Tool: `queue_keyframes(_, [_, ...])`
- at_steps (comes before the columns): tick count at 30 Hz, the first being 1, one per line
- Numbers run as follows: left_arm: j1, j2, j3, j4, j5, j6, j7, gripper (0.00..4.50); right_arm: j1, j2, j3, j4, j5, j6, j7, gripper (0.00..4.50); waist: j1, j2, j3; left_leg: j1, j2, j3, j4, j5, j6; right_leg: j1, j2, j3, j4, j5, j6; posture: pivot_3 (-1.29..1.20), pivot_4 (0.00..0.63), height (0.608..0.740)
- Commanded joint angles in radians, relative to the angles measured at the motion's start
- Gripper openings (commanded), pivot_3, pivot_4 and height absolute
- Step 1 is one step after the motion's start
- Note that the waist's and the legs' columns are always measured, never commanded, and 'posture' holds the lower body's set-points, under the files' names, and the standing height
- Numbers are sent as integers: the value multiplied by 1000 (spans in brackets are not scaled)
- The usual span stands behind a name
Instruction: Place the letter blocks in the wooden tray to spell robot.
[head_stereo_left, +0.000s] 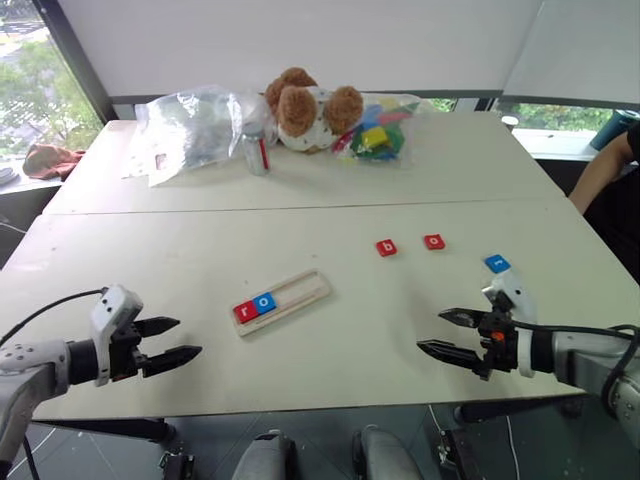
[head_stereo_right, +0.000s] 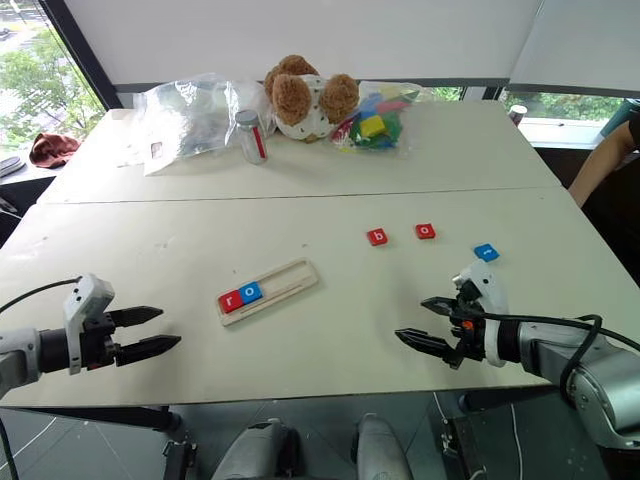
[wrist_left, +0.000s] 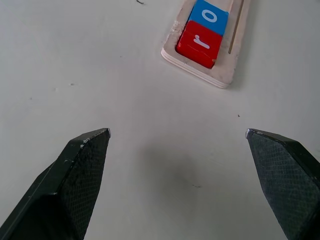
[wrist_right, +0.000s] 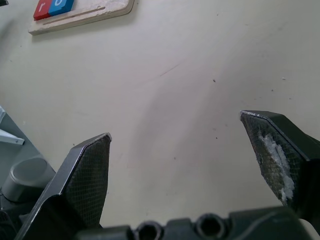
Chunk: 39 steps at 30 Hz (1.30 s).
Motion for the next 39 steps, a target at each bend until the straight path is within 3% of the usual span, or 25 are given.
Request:
queue_keyframes(1, [6,-8,48,-26,-15,-11,13,4500,-28,3,2,11,-8,-28,4,4484,0,0,0,0,0,0,0,0,0,0,0,0,0,0,0,0,150,740])
queue_keyframes(5, [-4,-20,54,-19,10,-39,40,4500,-48,7,24,34,-22,-44,6,4484,0,0,0,0,0,0,0,0,0,0,0,0,0,0,0,0,150,740])
queue_keyframes(9, [-45,-46,91,-32,-75,48,82,4500,-57,9,37,43,-29,-53,4,4484,2,0,0,0,0,0,0,0,0,0,0,0,0,0,0,0,150,740])
queue_keyframes(20, [-11,-15,74,-2,-19,-2,45,4500,-61,14,62,70,-69,-88,11,4484,1,0,0,0,0,0,0,0,0,0,0,0,0,0,0,0,150,740])
queue_keyframes(24, [-63,24,60,40,11,-47,19,4500,-124,1,82,127,-99,-105,19,4484,-1,0,0,0,0,0,0,0,0,0,0,0,0,0,0,0,150,740])
queue_keyframes(31, [-257,50,-122,-7,63,-107,-47,4500,-335,38,127,94,-27,-5,27,4484,-1,0,0,0,0,0,0,0,0,0,0,0,0,0,0,0,150,740])
queue_keyframes(39, [-325,-43,-291,34,150,-222,-64,4500,-359,154,254,-65,3,68,-45,4484,-1,0,0,-2,0,0,-3,0,0,-4,0,-1,0,0,0,0,150,740])
